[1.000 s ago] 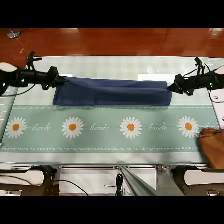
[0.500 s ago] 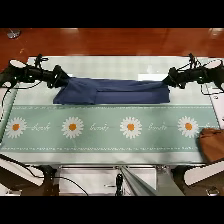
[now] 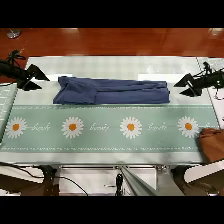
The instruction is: Fold the shirts.
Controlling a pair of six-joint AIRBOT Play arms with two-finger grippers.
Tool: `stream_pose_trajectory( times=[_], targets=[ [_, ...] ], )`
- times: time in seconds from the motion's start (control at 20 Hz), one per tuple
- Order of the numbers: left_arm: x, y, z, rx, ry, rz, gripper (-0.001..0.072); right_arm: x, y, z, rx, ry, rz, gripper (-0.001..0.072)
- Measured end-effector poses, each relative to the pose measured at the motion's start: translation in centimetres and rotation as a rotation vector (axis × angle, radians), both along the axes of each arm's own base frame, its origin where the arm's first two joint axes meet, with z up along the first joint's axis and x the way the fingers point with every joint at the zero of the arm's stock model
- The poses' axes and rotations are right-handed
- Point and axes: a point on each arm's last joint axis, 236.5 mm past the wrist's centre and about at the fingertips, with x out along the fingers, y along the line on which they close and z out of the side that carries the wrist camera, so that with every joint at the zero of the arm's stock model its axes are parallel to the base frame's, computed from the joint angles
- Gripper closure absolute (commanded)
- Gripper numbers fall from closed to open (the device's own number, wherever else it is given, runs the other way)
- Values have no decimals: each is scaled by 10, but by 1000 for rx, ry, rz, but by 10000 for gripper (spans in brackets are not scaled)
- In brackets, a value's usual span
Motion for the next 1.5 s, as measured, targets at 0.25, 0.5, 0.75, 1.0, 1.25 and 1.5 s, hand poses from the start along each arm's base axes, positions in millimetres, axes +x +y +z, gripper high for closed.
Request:
stream_pose_trajectory(
  times=[0.25,0.5,0.75,1.0,1.25,1.5],
  targets=[
    [-3,-38,36,108,-233,-5,13,8,37,-13,144,-21,41,83],
    [-7,-102,50,120,-346,-110,17,16,82,-22,222,-35,98,592],
    [-15,-158,46,98,-381,-240,689,9,98,10,195,-75,194,687],
    [-18,-226,42,55,-444,-374,690,-32,83,87,-1,-171,293,688],
    [-25,-328,38,-14,-494,-531,690,-106,94,166,-142,-321,302,688],
    [-68,-439,12,-97,-420,-677,690,-169,110,211,-204,-437,245,687]
  ],
)
